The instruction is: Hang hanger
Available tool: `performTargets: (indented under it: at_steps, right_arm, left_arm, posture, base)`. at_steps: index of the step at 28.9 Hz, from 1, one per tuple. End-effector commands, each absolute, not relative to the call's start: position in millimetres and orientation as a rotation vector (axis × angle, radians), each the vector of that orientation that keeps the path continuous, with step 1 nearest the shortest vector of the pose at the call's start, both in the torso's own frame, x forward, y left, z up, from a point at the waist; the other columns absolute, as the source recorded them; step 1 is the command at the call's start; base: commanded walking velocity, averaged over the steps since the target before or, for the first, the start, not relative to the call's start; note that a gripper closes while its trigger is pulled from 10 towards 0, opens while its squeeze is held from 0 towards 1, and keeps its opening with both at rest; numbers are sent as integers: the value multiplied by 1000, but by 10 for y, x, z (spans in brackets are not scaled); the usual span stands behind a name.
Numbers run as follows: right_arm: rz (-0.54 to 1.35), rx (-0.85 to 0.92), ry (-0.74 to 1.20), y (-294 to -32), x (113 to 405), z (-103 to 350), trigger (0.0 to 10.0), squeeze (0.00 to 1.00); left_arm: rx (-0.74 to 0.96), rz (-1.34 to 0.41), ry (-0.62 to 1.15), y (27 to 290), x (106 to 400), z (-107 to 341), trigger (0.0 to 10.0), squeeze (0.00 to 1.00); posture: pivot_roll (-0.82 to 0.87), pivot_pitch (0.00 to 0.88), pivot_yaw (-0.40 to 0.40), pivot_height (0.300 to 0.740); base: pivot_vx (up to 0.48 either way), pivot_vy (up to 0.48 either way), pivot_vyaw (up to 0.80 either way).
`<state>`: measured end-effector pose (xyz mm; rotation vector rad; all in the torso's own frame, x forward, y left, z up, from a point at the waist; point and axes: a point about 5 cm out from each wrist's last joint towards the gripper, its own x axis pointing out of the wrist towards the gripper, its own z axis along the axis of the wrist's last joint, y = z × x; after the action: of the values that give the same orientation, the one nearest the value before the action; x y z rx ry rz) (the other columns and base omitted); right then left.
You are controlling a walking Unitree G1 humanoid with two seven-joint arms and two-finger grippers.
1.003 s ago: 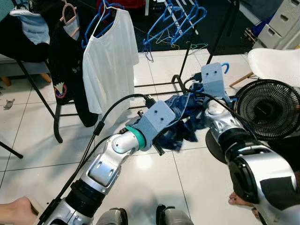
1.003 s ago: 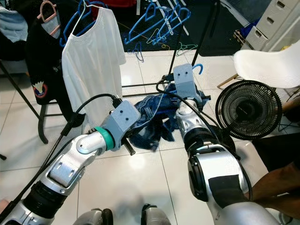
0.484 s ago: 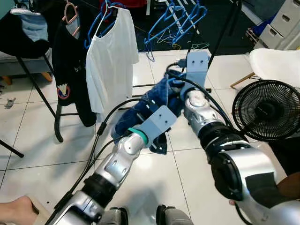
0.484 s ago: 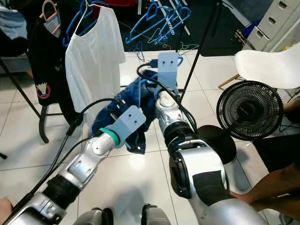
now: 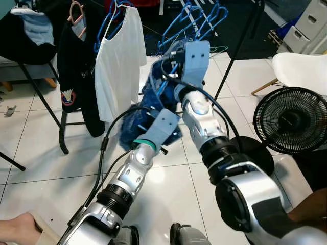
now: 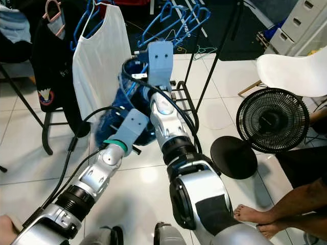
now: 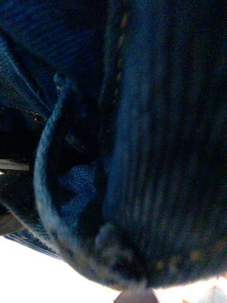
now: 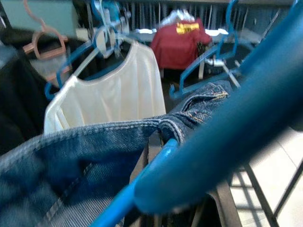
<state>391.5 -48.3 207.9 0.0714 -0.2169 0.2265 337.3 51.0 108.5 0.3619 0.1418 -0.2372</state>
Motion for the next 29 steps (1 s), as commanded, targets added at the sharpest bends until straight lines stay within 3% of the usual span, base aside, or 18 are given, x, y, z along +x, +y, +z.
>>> performTargets:
  at_steps: [1, 8, 9, 16, 23, 24, 29]
  right_arm:
    - [308, 73, -180, -369, 3845, 1936, 0, 0]
    - [241, 44, -126, -577, 3831, 1734, 0, 0]
    - [221, 38, -114, -639, 3828, 1690, 0, 0]
    - [172, 39, -97, -794, 3833, 1642, 0, 0]
    - [125, 34, -112, -938, 3875, 1701, 0, 0]
    - [105, 35, -117, -992, 3893, 1726, 0, 0]
    - [64, 33, -124, -1113, 3934, 1788, 0, 0]
  left_arm:
    - [288, -228, 87, 501, 3409, 1215, 10000, 0]
    - [238, -93, -10, 666, 3469, 1393, 10000, 0]
    - [213, -65, -36, 714, 3476, 1441, 10000, 1000]
    - [209, -101, -74, 750, 3433, 1483, 10000, 1000]
    - [258, -273, -53, 715, 3262, 1367, 10000, 1000]
    - [330, -351, -64, 721, 3191, 1312, 10000, 0]
    - [488, -482, -48, 797, 3038, 1108, 10000, 0]
  posture:
    - [5, 58, -8, 733]
    - [11, 62, -7, 733]
    - [11, 62, -7, 733]
    - [17, 61, -5, 733]
    - [24, 61, -3, 733]
    - [28, 60, -3, 733]
    - [28, 60, -3, 733]
  base:
    - [0, 0, 0]
    - [0, 0, 0]
    - [0, 0, 0]
    - [0, 0, 0]
    - [0, 0, 0]
    - [0, 0, 0]
    - [0, 0, 0]
